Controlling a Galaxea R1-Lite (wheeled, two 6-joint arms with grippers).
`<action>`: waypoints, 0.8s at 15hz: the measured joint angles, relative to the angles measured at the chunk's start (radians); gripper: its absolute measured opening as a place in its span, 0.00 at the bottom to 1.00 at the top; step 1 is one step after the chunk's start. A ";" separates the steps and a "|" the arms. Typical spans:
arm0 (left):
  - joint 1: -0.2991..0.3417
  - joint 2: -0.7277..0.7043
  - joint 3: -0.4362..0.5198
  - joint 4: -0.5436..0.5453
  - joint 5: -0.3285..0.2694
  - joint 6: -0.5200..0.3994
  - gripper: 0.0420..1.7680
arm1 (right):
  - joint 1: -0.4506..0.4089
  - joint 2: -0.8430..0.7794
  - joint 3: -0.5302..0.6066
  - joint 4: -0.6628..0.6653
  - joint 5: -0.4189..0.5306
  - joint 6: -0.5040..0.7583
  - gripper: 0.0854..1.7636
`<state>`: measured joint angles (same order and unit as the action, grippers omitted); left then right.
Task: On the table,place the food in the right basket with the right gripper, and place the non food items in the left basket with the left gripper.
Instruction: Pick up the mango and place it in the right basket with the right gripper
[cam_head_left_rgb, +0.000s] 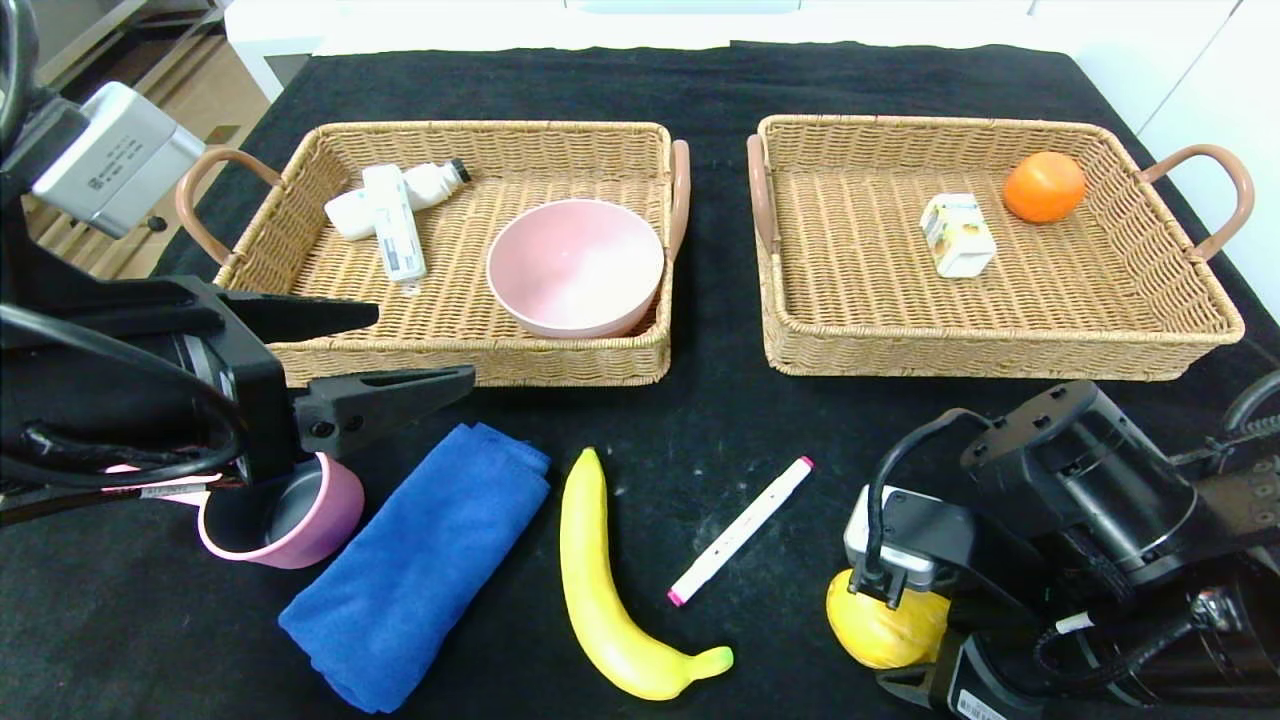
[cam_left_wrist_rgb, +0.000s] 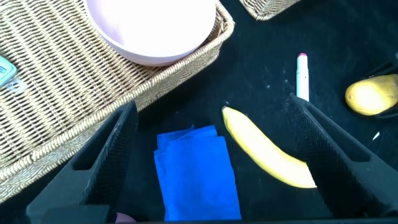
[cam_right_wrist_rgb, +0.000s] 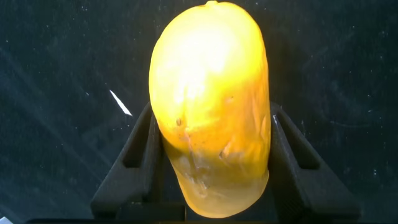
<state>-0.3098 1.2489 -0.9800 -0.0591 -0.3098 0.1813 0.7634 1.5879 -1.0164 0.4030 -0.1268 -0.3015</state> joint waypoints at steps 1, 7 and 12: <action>0.000 0.000 0.000 0.000 0.000 0.000 0.97 | 0.000 -0.001 0.000 0.000 0.000 0.000 0.54; 0.000 -0.001 0.000 0.000 0.000 0.000 0.97 | -0.006 -0.045 -0.017 -0.007 0.004 0.009 0.54; 0.000 -0.001 0.000 0.000 0.000 0.000 0.97 | -0.033 -0.108 -0.108 -0.010 0.002 0.052 0.53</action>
<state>-0.3098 1.2474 -0.9804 -0.0589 -0.3098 0.1813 0.7306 1.4802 -1.1243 0.3930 -0.1249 -0.2496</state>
